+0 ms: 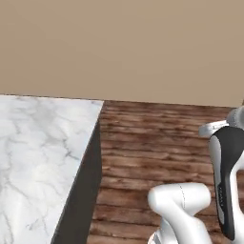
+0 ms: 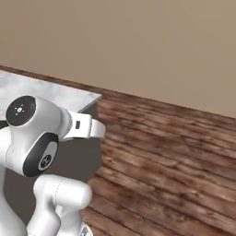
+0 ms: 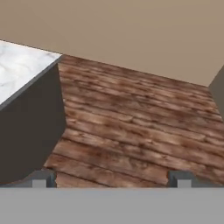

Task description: Transport the fish and broccoli to the fridge. Place the fish on the rack containing meat and place the broccoli on the rack containing the vegetable, ensuring meats and vegetables are on different racks.

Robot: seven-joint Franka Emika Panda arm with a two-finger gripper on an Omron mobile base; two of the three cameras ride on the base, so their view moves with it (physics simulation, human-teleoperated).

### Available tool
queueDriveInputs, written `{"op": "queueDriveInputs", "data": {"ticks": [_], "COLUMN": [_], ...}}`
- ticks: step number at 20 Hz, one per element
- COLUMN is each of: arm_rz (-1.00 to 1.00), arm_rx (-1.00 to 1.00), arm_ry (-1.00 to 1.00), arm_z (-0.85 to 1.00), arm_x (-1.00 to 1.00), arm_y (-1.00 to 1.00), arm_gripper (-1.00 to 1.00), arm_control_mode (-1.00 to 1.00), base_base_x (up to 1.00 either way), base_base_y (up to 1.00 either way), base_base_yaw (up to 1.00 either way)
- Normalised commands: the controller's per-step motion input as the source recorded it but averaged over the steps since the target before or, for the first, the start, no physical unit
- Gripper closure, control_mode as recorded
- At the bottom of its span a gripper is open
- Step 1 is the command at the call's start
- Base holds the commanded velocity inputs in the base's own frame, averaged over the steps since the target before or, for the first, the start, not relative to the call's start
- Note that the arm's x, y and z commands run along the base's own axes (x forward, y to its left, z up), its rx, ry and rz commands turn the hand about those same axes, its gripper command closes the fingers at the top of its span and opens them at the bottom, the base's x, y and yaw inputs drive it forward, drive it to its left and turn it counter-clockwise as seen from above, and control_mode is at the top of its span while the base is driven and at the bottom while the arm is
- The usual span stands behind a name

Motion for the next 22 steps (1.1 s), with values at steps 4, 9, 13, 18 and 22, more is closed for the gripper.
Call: {"op": "queueDriveInputs", "data": {"ticks": [4, 9, 13, 18, 22], "arm_rz": [0.0, 0.0, 0.0, 0.0, 0.0], "arm_rx": [0.0, 0.0, 0.0, 0.0, 0.0], "arm_ry": [0.0, 0.0, 0.0, 0.0, 0.0], "arm_z": [0.0, 0.0, 0.0, 0.0, 0.0], "arm_x": [0.0, 0.0, 0.0, 0.0, 0.0], "arm_y": [0.0, 0.0, 0.0, 0.0, 0.0], "arm_gripper": [-1.0, -1.0, -1.0, -1.0, -1.0], "arm_control_mode": [1.0, 1.0, 1.0, 1.0, 1.0], "base_base_x": [1.0, 1.0, 0.95, 0.61, 0.4], "base_base_y": [-0.92, -0.97, -1.0, -1.0, -1.0], "base_base_yaw": [0.49, 0.49, 0.46, 0.4, 0.46]}}
